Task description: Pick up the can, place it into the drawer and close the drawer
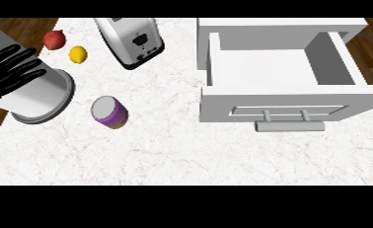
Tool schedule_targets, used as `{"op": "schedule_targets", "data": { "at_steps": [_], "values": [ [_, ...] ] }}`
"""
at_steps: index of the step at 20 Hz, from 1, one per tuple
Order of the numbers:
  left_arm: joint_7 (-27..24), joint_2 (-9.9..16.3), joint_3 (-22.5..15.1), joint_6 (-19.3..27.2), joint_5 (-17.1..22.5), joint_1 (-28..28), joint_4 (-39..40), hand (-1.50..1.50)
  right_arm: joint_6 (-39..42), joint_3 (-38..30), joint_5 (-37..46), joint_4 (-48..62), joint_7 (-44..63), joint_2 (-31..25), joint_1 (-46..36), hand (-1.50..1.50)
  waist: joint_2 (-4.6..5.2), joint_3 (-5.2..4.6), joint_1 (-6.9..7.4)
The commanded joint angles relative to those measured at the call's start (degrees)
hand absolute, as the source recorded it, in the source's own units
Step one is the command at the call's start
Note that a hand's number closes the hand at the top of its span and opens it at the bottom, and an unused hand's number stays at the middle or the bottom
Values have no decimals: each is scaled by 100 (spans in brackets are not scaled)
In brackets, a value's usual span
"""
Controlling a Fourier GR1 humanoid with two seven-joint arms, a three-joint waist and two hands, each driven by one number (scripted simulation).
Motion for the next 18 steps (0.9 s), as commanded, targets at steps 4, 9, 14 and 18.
{"op": "schedule_targets", "data": {
  "at_steps": [4, 9, 14, 18],
  "values": [
    [463, -471, -241, 767, 16, 23, -734, -150, 255, -293, -62, -20, -119, 212, 165, -150, -7, 1, 33],
    [62, -1048, -165, 422, -1139, -411, 250, -150, 324, -228, 139, -175, 52, 318, 60, -150, 8, -3, 6],
    [-744, -1468, -125, -62, -2315, -285, 753, -150, 840, -548, -208, -126, -280, 460, 504, -150, 12, -6, -31],
    [-934, -1709, -122, 151, -2761, -12, 441, -150, 1005, -740, -250, -158, -205, 552, 595, -150, 2, -4, 0]
  ]
}}
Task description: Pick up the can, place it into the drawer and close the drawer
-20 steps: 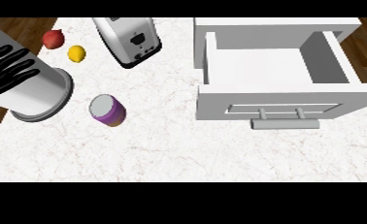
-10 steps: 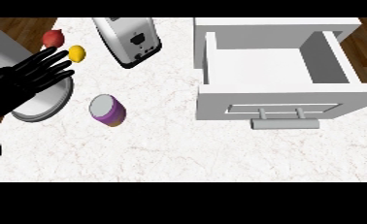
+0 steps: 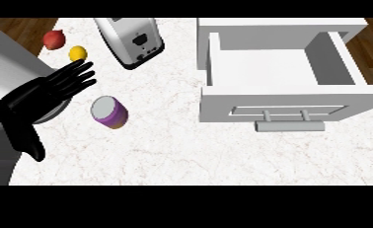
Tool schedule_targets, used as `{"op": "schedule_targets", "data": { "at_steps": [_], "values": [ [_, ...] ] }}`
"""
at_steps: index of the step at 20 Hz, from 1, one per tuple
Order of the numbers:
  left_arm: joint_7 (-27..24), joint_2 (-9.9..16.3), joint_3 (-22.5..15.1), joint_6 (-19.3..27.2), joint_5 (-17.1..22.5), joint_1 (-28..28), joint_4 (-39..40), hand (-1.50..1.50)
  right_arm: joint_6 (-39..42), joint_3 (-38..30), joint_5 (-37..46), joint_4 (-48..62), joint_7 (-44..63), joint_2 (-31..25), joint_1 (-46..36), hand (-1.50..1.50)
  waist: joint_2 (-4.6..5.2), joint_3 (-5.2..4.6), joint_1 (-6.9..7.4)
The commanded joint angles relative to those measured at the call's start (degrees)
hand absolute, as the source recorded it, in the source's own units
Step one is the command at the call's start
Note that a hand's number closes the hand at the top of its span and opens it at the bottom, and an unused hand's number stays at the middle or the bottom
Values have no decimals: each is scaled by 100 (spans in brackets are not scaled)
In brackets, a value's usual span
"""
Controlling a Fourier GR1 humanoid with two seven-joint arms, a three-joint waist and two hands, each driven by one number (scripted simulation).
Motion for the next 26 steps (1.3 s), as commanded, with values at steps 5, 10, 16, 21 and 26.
{"op": "schedule_targets", "data": {
  "at_steps": [5, 10, 16, 21, 26],
  "values": [
    [-1018, -382, 201, -312, -1318, 94, 741, -150, 169, 34, 298, -348, 67, 464, 100, -150, 4, -2, 3],
    [-2014, -303, 394, -386, -2251, -358, 1816, -150, 197, -383, -375, -301, 560, 29, -124, -150, 10, -4, -16],
    [-3181, -429, 273, -79, -3263, -540, 2796, -150, 476, -729, -641, -267, 604, -74, 5, -150, 13, -5, -37],
    [-4215, -396, 123, 3, -3893, -689, 3651, -150, 527, -364, -38, -467, 321, 512, -49, -150, 24, -8, -50],
    [-4753, -417, -10, 200, -4303, -1119, 4595, -150, 391, -799, -552, -111, 720, -187, -481, -150, 44, -13, -86]
  ]
}}
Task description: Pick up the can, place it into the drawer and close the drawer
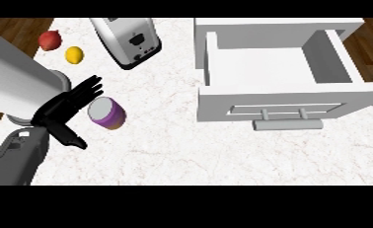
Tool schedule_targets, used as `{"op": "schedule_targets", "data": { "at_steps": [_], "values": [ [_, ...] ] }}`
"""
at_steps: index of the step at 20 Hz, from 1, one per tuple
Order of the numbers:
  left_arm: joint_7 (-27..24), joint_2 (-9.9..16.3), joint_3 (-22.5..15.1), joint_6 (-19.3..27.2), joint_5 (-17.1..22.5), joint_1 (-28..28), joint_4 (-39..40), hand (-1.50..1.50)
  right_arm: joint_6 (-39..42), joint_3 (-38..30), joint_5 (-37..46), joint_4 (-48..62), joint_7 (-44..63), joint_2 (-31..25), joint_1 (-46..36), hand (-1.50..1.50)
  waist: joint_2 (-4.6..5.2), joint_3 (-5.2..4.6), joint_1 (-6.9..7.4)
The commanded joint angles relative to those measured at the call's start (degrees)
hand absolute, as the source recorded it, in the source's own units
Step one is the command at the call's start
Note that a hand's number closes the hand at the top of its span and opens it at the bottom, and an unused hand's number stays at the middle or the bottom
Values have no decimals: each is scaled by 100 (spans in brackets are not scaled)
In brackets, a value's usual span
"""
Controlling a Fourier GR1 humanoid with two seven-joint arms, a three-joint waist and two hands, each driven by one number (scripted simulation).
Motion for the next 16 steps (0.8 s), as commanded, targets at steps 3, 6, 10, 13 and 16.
{"op": "schedule_targets", "data": {
  "at_steps": [3, 6, 10, 13, 16],
  "values": [
    [-741, 49, -72, -351, -304, -336, 843, -150, -83, -302, -408, -35, 353, -277, -121, -150, -2, -1, -4],
    [-1110, -64, -121, -182, -431, -253, 1133, -150, 367, -281, -389, -151, -13, 67, 315, -150, 10, -6, -81],
    [-1186, -37, -205, -359, -485, -219, 1215, -150, 39, -151, -381, -484, 417, 130, 195, -150, -4, -3, -7],
    [-1325, -241, -260, -221, -568, -357, 1437, -150, 36, -45, -159, -209, 350, 60, -83, -150, 32, -11, -48],
    [-1056, -450, -132, -19, -445, -647, 1647, -150, 164, -140, -215, -243, 225, 147, 57, -150, 26, -10, -98]
  ]
}}
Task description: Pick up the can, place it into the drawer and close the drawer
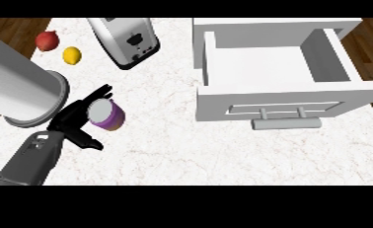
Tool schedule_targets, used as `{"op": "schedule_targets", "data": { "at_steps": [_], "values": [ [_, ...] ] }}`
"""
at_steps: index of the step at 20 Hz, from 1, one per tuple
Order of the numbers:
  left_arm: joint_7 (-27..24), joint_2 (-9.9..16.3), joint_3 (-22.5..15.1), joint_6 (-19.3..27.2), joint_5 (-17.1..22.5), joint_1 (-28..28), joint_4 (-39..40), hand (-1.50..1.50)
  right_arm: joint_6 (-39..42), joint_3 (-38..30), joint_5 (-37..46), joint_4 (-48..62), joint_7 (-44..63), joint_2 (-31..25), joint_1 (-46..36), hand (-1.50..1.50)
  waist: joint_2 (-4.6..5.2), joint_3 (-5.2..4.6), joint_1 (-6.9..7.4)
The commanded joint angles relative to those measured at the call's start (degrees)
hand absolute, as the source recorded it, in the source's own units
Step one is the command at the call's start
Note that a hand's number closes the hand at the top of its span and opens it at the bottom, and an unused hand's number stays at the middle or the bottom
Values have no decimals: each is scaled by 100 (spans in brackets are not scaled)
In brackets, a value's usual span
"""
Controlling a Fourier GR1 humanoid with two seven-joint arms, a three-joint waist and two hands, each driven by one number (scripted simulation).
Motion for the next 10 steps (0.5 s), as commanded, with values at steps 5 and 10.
{"op": "schedule_targets", "data": {
  "at_steps": [5, 10],
  "values": [
    [-212, -295, 146, -574, 175, -197, 333, -150, 143, -242, -311, -102, 160, -5, 273, -150, -26, 7, 15],
    [-86, -230, 89, -1160, 161, -343, 449, 150, 37, 105, -17, -263, 237, 218, 71, -150, 14, -2, 0]
  ]
}}
